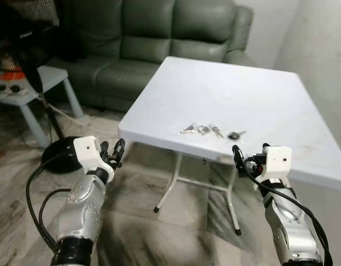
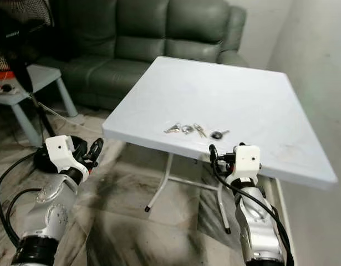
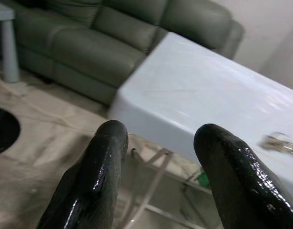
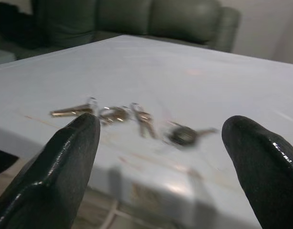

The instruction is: Hang keys on a hook

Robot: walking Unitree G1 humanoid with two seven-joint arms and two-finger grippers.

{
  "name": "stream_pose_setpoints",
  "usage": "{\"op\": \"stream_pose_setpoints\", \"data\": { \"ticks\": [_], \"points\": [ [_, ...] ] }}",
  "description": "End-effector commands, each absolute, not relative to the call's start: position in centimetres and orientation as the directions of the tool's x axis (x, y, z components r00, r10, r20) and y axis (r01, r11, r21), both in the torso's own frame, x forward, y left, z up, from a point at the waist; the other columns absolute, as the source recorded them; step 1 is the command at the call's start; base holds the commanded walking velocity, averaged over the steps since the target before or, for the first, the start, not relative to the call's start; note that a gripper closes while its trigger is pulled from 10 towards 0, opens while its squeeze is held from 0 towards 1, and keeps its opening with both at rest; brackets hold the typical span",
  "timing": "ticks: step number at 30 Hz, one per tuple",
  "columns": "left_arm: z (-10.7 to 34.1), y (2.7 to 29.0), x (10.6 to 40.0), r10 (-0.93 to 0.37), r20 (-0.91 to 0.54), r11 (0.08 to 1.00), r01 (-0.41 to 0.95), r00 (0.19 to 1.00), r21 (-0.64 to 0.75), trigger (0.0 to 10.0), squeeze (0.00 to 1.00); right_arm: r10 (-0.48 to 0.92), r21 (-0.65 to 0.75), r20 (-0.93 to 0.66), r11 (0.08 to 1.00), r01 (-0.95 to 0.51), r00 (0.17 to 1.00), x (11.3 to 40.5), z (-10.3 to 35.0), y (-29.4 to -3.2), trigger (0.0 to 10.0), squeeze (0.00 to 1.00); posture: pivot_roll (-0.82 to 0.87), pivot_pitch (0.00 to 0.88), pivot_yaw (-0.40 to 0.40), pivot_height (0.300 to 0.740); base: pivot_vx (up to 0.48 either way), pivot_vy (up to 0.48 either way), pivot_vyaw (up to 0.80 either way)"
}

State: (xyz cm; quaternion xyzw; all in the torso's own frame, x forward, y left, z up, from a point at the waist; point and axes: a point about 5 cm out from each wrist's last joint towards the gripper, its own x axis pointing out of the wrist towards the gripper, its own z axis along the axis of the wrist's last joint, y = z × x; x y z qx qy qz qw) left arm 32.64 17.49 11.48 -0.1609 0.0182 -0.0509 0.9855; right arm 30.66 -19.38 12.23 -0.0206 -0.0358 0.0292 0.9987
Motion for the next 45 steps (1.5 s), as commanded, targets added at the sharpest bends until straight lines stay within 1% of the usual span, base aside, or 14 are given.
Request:
{"op": "stream_pose_setpoints", "data": {
  "ticks": [1, 7, 20, 28, 34, 35, 36, 37, 45],
  "points": [
    [11.7, 17.3, 32.7, -0.123, -0.013, 0.942, 0.113, 0.992, -0.315, 10.0, 0.0, 0.056, -0.046, 0.081, 0.998, -0.052, 0.995, 30.6, 12.5, -19.5, 10.0, 0.0, 0.16, 0.0, -0.026, 0.74, 0.382, 0.0, 0.0],
    [11.7, 17.2, 32.7, -0.121, -0.03, 0.947, 0.106, 0.992, -0.304, 10.0, 0.0, 0.06, -0.044, 0.08, 0.997, -0.056, 0.995, 30.7, 12.5, -19.5, 10.0, 0.0, 0.17, 0.0, -0.025, 0.74, 0.357, 0.0, 0.0],
    [11.8, 16.7, 32.6, -0.132, -0.01, 0.949, 0.124, 0.991, -0.289, 10.0, 0.0, 0.08, -0.046, 0.077, 0.996, -0.077, 0.994, 30.7, 12.4, -19.1, 10.0, 0.0, 0.17, 0.0, -0.029, 0.74, 0.0, 0.0, 0.0],
    [11.5, 15.8, 31.9, -0.166, 0.015, 0.948, 0.164, 0.986, -0.273, 10.0, 0.0, 0.149, -0.101, 0.047, 0.984, -0.144, 0.988, 30.9, 12.0, -18.6, 10.0, 0.0, 0.18, 0.0, -0.033, 0.74, 0.0, 0.0, 0.0],
    [11.0, 15.0, 31.4, -0.183, 0.011, 0.949, 0.179, 0.983, -0.259, 10.0, 0.0, 0.174, -0.093, 0.037, 0.981, -0.17, 0.984, 31.3, 11.9, -18.4, 10.0, 0.0, 0.18, 0.0, -0.036, 0.74, 0.0, 0.0, 0.0],
    [11.0, 15.0, 31.3, -0.184, 0.012, 0.949, 0.181, 0.983, -0.259, 10.0, 0.0, 0.18, -0.083, 0.037, 0.981, -0.177, 0.983, 31.3, 11.9, -18.4, 10.0, 0.14, 0.18, 0.0, -0.036, 0.74, 0.0, 0.0, 0.0],
    [11.0, 14.9, 31.3, -0.186, 0.013, 0.948, 0.183, 0.982, -0.26, 10.0, 0.0, 0.182, -0.077, 0.038, 0.981, -0.179, 0.983, 31.3, 12.0, -18.3, 10.0, 0.89, 0.18, 0.0, -0.036, 0.74, 0.0, 0.0, 0.0],
    [11.0, 14.8, 31.2, -0.187, 0.014, 0.947, 0.184, 0.982, -0.263, 10.0, 0.0, 0.196, -0.051, 0.036, 0.98, -0.194, 0.98, 31.5, 12.0, -18.1, 10.0, 1.0, 0.18, 0.0, -0.037, 0.74, 0.0, 0.0, 0.0],
    [11.0, 14.4, 31.0, -0.211, 0.018, 0.946, 0.208, 0.977, -0.249, 10.0, 0.0, 0.236, -0.052, 0.037, 0.971, -0.234, 0.971, 31.9, 12.1, -17.3, 10.0, 1.0, 0.19, 0.0, -0.04, 0.74, 0.0, 0.0, 0.0]
  ]
}}
